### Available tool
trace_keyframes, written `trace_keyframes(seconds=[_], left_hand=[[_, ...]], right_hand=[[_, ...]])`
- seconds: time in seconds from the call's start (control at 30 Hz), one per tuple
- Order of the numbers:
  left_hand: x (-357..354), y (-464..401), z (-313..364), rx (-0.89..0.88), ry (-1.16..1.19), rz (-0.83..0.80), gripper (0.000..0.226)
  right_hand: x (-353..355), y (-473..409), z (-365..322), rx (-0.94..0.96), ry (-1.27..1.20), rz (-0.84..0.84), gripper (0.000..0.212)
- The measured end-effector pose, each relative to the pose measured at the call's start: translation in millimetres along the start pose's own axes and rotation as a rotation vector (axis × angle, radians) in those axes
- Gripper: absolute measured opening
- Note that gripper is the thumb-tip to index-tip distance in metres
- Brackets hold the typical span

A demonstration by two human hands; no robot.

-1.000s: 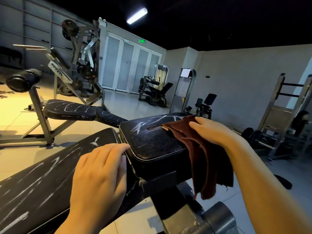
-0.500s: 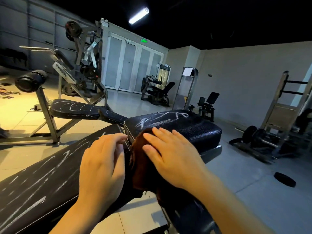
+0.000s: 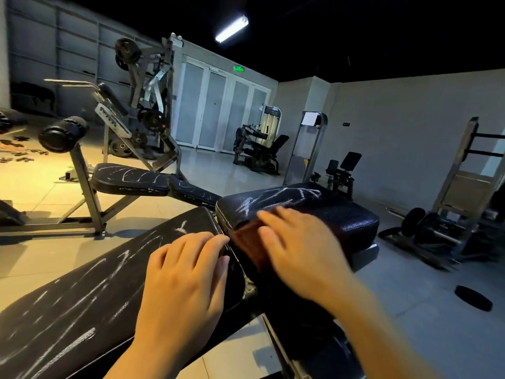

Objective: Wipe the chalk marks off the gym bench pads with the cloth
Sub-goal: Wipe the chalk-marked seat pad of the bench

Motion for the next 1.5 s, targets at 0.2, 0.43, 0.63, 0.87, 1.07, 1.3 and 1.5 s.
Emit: trace_keyframes(seconds=[0.2, 0.43, 0.63, 0.87, 1.07, 1.3, 1.5], left_hand=[[2, 3, -5, 0.079, 0.021, 0.002, 0.032], [3, 4, -4, 0.008, -0.002, 0.027, 0.034], [2, 4, -2, 0.016, 0.008, 0.017, 0.034], [4, 2, -7, 0.057, 0.052, 0.024, 0.034], [7, 3, -7, 0.06, 0.048, 0.035, 0.034], [5, 6, -5, 0.016, 0.04, 0.04, 0.034], [3, 3, -2, 0.02, 0.054, 0.033, 0.033]], right_hand=[[0, 5, -27, 0.214, 0.029, -0.13, 0.052], [26, -15, 120, -0.308, 0.092, -0.223, 0.052], [21, -11, 94, -0.248, 0.083, -0.172, 0.05], [1, -5, -33, 0.155, 0.036, -0.091, 0.049], [7, 25, 6, 0.162, 0.059, 0.049, 0.059], [29, -16, 125, -0.348, 0.059, -0.136, 0.052], [13, -3, 29, -0.046, 0.038, -0.057, 0.058]])
Point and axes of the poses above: each hand's wrist, its own y-axis away from the middle knuckle, its own x-axis out of the back of the hand, z = x × y, the point moved 6 cm from there along -y, towards the middle knuckle, and after that the axes turned 2 degrees about z, right-handed, at the moved point
